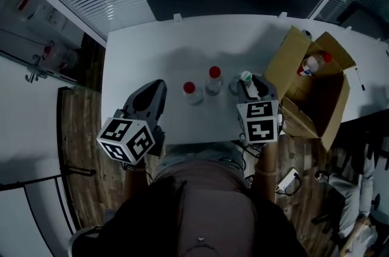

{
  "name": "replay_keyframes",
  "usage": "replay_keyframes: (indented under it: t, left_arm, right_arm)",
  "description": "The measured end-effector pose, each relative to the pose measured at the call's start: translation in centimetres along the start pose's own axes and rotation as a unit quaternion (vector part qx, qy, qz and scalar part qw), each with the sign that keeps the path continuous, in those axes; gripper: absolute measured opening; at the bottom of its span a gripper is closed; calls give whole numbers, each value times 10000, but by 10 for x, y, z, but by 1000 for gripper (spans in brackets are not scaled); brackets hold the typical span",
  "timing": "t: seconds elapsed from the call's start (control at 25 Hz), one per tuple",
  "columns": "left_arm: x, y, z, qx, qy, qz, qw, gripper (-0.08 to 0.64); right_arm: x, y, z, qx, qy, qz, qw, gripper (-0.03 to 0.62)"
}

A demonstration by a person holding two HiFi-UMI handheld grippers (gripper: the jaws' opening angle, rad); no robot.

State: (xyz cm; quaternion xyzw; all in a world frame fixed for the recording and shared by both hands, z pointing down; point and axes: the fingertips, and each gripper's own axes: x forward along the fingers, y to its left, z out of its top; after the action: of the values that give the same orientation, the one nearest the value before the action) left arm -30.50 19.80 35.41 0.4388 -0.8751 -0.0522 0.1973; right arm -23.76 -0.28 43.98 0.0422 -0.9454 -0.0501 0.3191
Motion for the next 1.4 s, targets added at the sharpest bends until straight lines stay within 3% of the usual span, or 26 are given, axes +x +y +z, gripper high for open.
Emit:
replay_keyframes:
  t: [0.64,1.16,1.4]
  left_arm:
    - [5,-20,1,-57,-44,-39,10000,9]
    - [14,-49,4,-110,-126,-4,9999,9]
    - [18,-64,6,-121,-176,17,9998,9]
  right_arm:
    - [-24,-11,9,32,-341,218,9992,150]
    - [-63,-37,26,381,-822,473,9948,149]
    - [-78,-54,31,223,-1002,339,9941,101]
